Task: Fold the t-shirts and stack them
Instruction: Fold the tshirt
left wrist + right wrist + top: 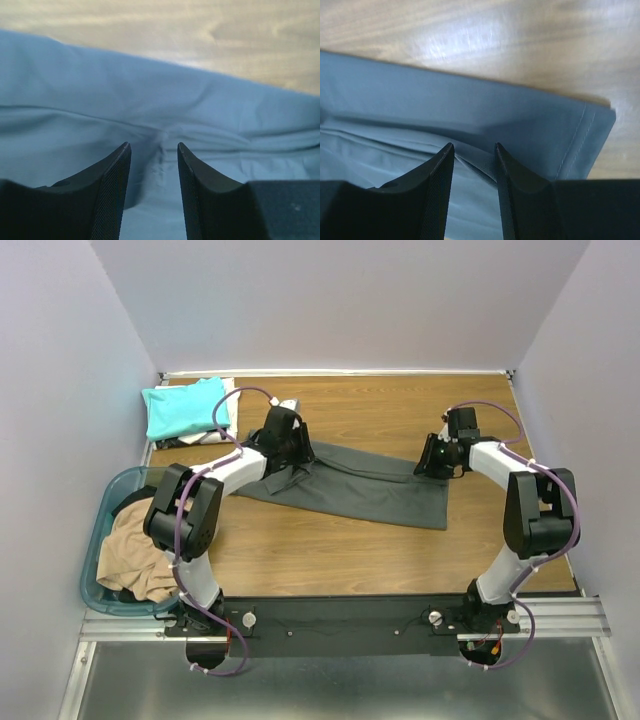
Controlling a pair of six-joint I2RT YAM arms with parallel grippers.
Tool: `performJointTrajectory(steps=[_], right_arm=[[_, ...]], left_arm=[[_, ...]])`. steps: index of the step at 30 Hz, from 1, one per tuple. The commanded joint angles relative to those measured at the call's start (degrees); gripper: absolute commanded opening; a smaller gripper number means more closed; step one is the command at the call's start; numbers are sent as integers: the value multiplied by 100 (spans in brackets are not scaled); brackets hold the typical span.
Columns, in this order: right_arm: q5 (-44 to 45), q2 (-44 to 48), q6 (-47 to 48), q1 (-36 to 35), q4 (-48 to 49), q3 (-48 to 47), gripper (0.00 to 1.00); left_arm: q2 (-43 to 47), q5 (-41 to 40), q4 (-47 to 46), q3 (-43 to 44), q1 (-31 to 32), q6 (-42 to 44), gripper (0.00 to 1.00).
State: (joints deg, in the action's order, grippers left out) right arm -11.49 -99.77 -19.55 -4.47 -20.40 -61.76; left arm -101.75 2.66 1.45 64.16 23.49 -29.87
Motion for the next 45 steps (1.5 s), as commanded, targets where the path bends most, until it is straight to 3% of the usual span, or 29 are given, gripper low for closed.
performJointTrajectory(steps=[1, 15, 25, 34, 45], right_arm=[[-3, 300, -14, -36, 72, 304, 45], [111, 853, -101, -98, 19, 832, 44], [164, 1012, -198, -116, -43, 1130, 44], [269, 898, -154, -133, -43, 1447, 44], [6, 1363, -233, -133, -341, 1193, 44]], left_arm=[[-116, 121, -49, -175, 104, 42, 50], [200, 534, -374, -1063, 147, -133, 50], [437, 368, -225, -1380, 174, -204, 50], [604, 297, -24, -1310, 174, -169, 50], [1579, 306, 706, -765, 148, -344, 52]])
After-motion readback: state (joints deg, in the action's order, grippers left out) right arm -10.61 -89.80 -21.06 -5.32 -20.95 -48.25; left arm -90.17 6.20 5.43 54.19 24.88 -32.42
